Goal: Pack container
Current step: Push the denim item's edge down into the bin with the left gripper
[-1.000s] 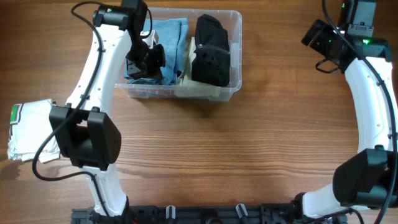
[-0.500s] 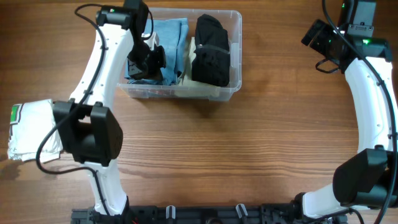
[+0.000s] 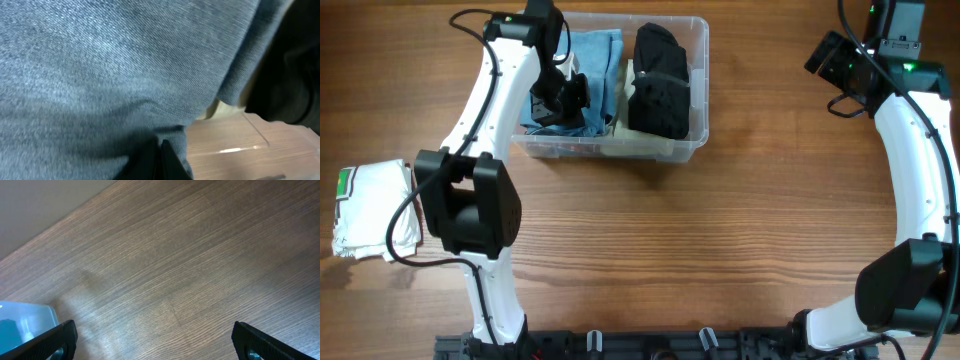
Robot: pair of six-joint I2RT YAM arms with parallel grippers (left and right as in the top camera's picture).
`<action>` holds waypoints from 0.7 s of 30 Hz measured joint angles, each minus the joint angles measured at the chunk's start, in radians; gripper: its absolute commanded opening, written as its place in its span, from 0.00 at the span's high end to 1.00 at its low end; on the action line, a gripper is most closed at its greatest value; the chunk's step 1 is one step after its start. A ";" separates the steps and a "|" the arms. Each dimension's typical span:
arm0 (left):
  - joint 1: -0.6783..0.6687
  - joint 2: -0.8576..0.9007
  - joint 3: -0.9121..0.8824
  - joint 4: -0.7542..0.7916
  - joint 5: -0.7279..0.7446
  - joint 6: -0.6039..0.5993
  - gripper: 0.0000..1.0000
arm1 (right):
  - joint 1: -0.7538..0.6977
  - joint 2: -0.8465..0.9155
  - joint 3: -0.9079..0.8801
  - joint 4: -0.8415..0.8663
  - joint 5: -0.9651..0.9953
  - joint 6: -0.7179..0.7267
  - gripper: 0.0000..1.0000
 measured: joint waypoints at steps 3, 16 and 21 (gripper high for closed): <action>0.000 0.020 0.000 0.009 0.000 -0.001 0.95 | 0.000 0.000 0.000 0.000 0.000 0.000 0.00; 0.002 0.032 0.000 0.033 0.000 -0.024 0.96 | 0.000 0.000 0.000 0.000 0.000 0.000 0.00; 0.018 0.032 0.059 0.030 0.000 -0.025 0.96 | 0.000 0.000 0.000 0.000 0.000 0.000 0.00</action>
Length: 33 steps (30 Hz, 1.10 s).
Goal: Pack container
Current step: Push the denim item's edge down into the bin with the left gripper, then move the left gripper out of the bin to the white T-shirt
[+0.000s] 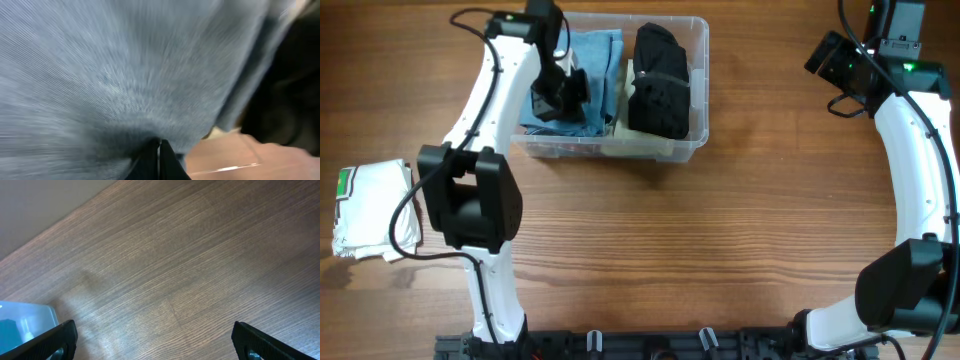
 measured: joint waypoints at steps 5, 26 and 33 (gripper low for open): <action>0.053 -0.028 0.157 0.002 0.000 -0.002 0.78 | 0.000 0.000 0.000 0.000 0.000 0.000 0.00; 0.617 -0.307 0.220 -0.300 -0.187 -0.064 0.15 | 0.000 0.000 0.000 0.000 0.000 0.000 0.00; 0.681 -0.306 0.062 -0.272 -0.225 -0.085 0.13 | 0.000 0.000 0.000 0.000 0.000 0.000 0.00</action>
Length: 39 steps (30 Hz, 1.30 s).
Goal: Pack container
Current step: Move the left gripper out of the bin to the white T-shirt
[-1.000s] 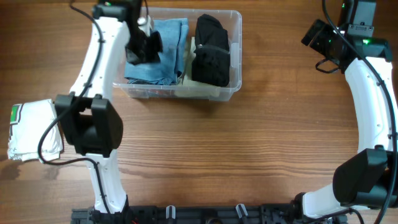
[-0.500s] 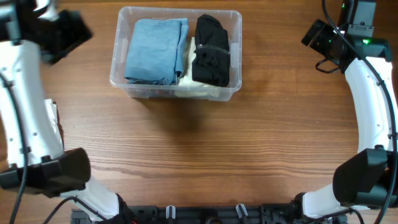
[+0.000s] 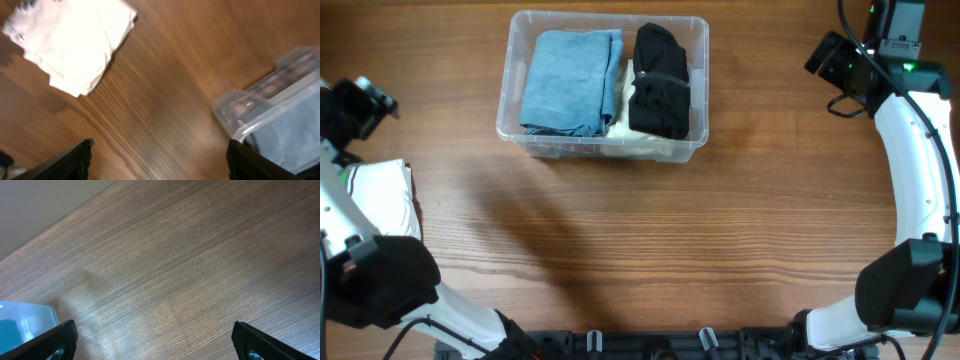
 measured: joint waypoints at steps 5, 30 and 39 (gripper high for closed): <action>0.003 0.002 -0.180 0.143 -0.003 -0.002 0.14 | 0.000 0.000 0.000 0.000 0.000 0.000 0.00; 0.270 0.004 -0.365 0.391 -0.107 -0.279 0.96 | 0.000 0.000 0.000 0.000 0.000 0.000 0.00; 0.307 0.007 -0.533 0.531 -0.116 -0.337 0.96 | 0.000 0.000 0.000 0.000 0.000 0.000 0.00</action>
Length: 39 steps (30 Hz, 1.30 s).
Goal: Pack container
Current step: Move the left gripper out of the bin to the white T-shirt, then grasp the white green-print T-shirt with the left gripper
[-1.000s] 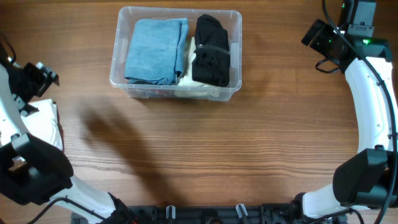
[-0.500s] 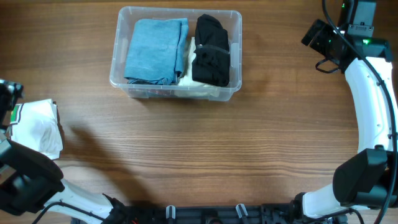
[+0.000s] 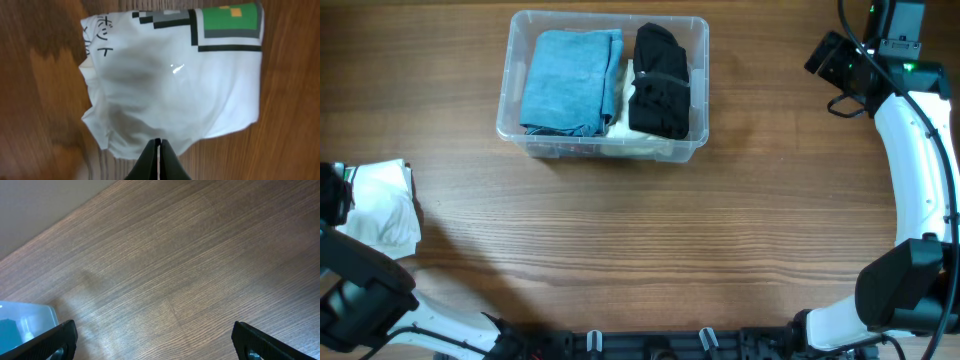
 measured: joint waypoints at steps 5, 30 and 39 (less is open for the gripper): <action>0.000 0.000 -0.061 0.084 -0.011 -0.004 0.96 | 0.000 0.000 0.000 0.000 0.000 0.000 0.00; 0.000 0.002 -0.267 0.248 -0.063 -0.008 0.96 | 0.000 0.000 0.000 0.000 0.000 0.000 0.00; 0.000 0.015 -0.274 0.261 -0.017 -0.011 0.96 | 0.000 0.000 0.000 0.000 0.000 0.000 0.00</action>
